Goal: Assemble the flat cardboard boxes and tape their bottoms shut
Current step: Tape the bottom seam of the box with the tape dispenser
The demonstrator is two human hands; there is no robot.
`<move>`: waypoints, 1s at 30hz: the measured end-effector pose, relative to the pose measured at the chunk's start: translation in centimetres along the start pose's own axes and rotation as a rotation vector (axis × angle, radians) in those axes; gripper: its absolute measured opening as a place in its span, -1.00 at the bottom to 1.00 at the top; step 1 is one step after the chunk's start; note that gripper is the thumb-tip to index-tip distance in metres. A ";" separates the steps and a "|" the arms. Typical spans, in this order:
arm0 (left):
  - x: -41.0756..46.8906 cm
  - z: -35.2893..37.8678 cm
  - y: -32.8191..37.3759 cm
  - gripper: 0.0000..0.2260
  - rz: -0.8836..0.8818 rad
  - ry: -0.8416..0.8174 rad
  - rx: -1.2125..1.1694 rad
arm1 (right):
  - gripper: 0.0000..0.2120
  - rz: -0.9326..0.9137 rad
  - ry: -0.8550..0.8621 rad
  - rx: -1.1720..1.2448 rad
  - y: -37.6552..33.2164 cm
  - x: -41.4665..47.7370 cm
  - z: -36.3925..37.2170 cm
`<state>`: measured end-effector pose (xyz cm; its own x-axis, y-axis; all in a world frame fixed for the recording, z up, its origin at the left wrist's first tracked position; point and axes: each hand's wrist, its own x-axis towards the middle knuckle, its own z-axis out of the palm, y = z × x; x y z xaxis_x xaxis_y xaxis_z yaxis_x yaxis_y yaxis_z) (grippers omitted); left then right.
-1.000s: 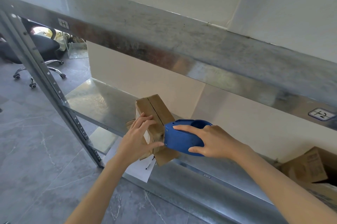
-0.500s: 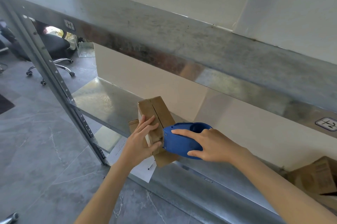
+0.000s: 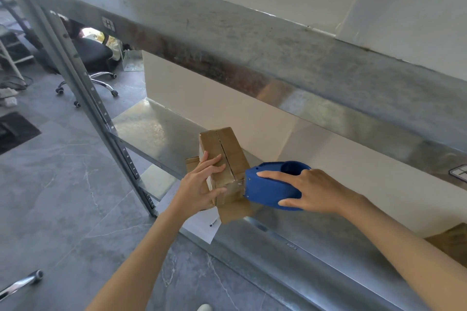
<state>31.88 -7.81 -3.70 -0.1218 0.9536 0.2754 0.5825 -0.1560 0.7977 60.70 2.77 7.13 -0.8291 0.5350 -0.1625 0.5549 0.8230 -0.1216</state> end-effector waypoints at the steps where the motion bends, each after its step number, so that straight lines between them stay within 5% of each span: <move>1: 0.0 0.0 -0.1 -0.51 -0.004 0.000 0.000 | -0.22 0.008 0.002 -0.006 0.4 -0.2 -0.1; 30: 0.0 0.2 0.2 -0.54 -0.028 -0.012 -0.054 | -0.23 0.236 -0.002 -0.232 -0.6 1.7 0.8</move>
<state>32.11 -7.81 -3.67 -0.1272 0.9608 0.2464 0.5351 -0.1427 0.8327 59.01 3.00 6.10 -0.6792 0.7160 -0.1615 0.7010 0.6980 0.1462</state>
